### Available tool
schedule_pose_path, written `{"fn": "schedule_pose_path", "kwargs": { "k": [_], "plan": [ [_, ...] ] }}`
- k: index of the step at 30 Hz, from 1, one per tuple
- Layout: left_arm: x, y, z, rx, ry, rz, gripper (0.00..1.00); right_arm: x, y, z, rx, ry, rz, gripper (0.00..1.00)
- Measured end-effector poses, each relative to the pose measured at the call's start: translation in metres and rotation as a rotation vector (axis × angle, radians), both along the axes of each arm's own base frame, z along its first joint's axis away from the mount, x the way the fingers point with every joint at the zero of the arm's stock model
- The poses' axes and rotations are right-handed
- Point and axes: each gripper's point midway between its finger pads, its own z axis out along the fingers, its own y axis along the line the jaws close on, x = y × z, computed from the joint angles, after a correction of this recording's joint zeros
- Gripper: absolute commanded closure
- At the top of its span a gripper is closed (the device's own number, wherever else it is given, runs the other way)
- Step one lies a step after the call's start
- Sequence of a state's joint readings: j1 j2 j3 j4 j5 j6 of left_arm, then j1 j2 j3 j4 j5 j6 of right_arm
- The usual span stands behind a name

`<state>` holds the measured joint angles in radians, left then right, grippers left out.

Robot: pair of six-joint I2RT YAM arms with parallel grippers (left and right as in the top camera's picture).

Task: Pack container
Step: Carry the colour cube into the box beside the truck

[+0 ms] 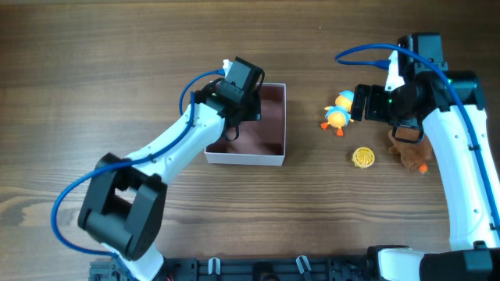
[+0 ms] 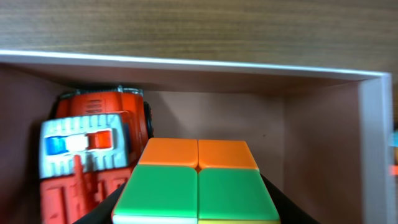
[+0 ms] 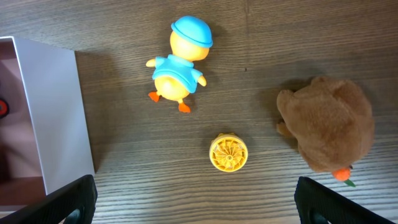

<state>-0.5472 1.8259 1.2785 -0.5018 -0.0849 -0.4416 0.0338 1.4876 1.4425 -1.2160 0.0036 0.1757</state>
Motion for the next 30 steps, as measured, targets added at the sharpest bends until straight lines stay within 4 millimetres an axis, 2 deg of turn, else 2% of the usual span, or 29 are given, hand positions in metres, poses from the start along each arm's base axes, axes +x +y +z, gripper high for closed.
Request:
{"fn": "schedule_pose_path", "kwargs": {
  "k": [9, 17, 18, 19, 21, 23, 24, 25, 30],
  "plan": [
    [0.005, -0.003, -0.024, 0.015, 0.022, -0.003, 0.96, 0.000, 0.000, 0.000, 0.000, 0.000, 0.000, 0.00],
    [0.013, -0.008, -0.019, -0.008, -0.017, -0.004, 0.95, 0.000, 0.000, 0.000, 0.000, 0.000, 0.000, 0.00],
    [0.013, -0.008, -0.019, -0.008, -0.017, -0.004, 0.91, 0.000, 0.000, 0.000, 0.000, 0.000, 0.000, 0.00],
    [0.013, -0.008, -0.019, -0.006, -0.017, -0.006, 0.81, 0.000, 0.000, 0.000, 0.000, 0.000, 0.000, 0.00],
    [0.013, -0.008, -0.019, -0.006, -0.017, -0.007, 0.68, 0.000, 0.000, 0.000, 0.000, 0.000, 0.000, 0.00],
    [0.013, -0.008, -0.019, -0.005, -0.018, -0.009, 0.66, 0.000, 0.000, 0.000, 0.000, 0.000, 0.000, 0.00],
    [0.013, -0.008, -0.019, -0.005, -0.018, -0.009, 0.61, 0.000, 0.000, 0.000, 0.000, 0.000, 0.000, 0.00],
    [0.013, -0.008, -0.019, -0.005, -0.018, -0.009, 0.51, 0.000, 0.000, 0.000, 0.000, 0.000, 0.000, 0.00],
    [0.013, -0.008, -0.019, -0.004, -0.018, -0.010, 0.44, 0.000, 0.000, 0.000, 0.000, 0.000, 0.000, 0.00]
  ]
}}
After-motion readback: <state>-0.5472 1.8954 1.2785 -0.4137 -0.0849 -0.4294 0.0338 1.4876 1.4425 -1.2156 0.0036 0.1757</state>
